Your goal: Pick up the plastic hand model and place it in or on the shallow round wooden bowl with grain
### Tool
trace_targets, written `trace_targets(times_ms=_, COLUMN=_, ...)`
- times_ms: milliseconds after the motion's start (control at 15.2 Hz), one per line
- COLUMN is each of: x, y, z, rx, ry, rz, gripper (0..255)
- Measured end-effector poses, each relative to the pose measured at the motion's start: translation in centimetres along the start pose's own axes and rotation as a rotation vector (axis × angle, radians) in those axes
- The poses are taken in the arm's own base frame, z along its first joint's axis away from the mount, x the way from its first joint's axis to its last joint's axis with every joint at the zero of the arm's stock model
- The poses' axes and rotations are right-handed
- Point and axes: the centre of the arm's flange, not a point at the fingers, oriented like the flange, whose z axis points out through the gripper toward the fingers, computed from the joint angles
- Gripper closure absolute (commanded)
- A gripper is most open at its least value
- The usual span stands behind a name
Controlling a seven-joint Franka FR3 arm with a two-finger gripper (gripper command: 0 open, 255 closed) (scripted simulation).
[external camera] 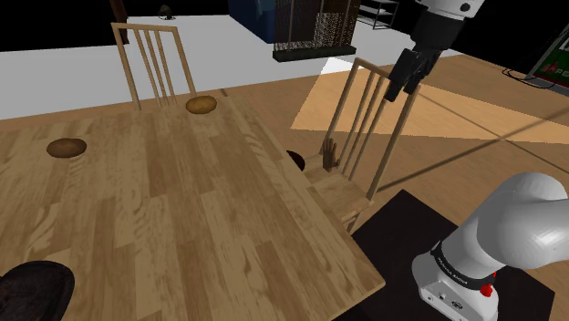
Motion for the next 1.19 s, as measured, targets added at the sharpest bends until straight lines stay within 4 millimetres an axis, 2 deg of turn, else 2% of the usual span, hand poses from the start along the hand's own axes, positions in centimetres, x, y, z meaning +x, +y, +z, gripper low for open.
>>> trace_targets(times_ms=66, x=0.0, y=0.0, z=0.0, rx=0.000, ry=0.000, rz=0.000, gripper=0)
trace_targets(times_ms=198, x=0.7, y=0.3, z=1.3, rx=-0.007, ry=-0.003, rz=0.005, gripper=0)
trace_targets(times_ms=660, x=3.9, y=2.9, z=8.6, rx=-0.042, ry=-0.017, rz=0.035, gripper=0)
trace_targets(times_ms=1188, x=8.3, y=6.9, z=17.9, rx=-0.086, ry=-0.032, rz=0.069, gripper=0)
